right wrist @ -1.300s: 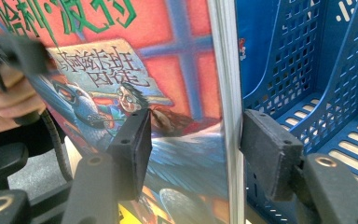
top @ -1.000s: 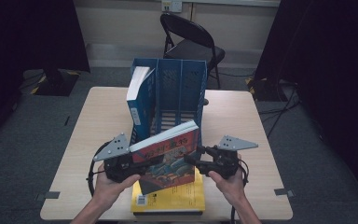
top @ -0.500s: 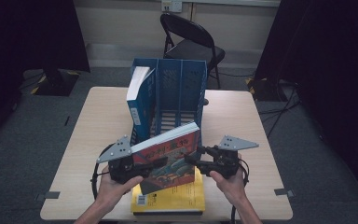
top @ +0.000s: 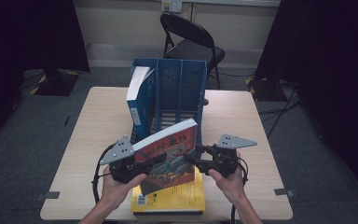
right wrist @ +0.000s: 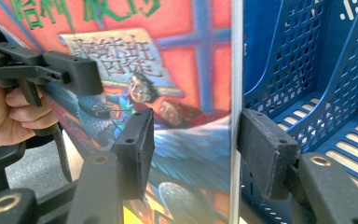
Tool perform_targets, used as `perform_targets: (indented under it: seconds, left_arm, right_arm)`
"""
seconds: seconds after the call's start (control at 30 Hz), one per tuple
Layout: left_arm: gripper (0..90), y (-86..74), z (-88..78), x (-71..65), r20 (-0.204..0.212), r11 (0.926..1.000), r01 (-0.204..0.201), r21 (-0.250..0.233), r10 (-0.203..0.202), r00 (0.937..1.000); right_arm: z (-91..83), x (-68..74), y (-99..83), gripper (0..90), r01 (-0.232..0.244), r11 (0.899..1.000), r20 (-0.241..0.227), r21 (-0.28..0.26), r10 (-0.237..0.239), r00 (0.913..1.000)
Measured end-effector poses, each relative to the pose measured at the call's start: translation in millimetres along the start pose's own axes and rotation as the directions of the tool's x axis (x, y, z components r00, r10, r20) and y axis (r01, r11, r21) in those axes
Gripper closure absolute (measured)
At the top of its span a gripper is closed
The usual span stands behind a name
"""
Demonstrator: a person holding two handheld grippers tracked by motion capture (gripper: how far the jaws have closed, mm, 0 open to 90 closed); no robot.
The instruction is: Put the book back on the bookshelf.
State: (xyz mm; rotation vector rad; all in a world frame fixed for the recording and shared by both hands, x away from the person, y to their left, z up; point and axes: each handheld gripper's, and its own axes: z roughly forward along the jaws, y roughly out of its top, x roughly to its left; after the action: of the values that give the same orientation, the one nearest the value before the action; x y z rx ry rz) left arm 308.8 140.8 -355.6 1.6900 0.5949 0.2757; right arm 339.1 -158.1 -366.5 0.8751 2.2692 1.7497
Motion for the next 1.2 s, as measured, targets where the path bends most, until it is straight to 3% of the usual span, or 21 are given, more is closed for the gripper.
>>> perform_targets:
  seconds: [0.13,0.17,0.3,0.6,0.73,0.9,1.2]
  left_arm:
    - [74.3,0.6,-0.4,2.3,0.003,0.9999,0.012,0.004,-0.012,0.9999]
    - [74.4,0.5,-1.1,2.8,-0.005,0.9998,0.017,0.006,-0.017,0.9998]
    - [74.4,-0.1,-4.6,5.4,-0.003,0.9995,0.030,0.006,-0.030,0.9995]
    - [74.4,0.0,-11.0,8.6,-0.006,0.9986,0.052,0.014,-0.052,0.9987]
    - [74.4,0.1,-13.2,12.1,-0.017,0.9960,0.088,0.017,-0.087,0.9960]
    - [74.4,0.0,-16.3,16.5,-0.025,0.9931,0.116,0.021,-0.115,0.9931]
    - [74.5,1.0,-24.5,21.0,-0.037,0.9910,0.132,0.024,-0.131,0.9907]
  right_arm:
    - [2.0,1.7,-0.1,45.3,0.023,1.000,0.016,0.015,-0.024,0.9996]
    - [4.6,4.0,-1.8,41.8,0.043,0.998,0.033,0.054,-0.044,0.9985]
    - [3.3,1.3,-10.1,38.7,0.015,0.997,0.016,0.072,-0.017,0.9997]
    - [-12.7,-10.8,-30.7,37.2,-0.047,0.994,0.058,0.099,0.042,0.9974]
    - [-20.4,-18.2,-47.3,37.1,-0.080,0.987,0.089,0.136,0.069,0.9937]
    - [-23.4,-24.6,-57.9,36.6,-0.113,0.983,0.107,0.146,0.098,0.9894]
    - [-21.1,-29.2,-61.9,36.1,-0.122,0.980,0.117,0.157,0.104,0.9876]
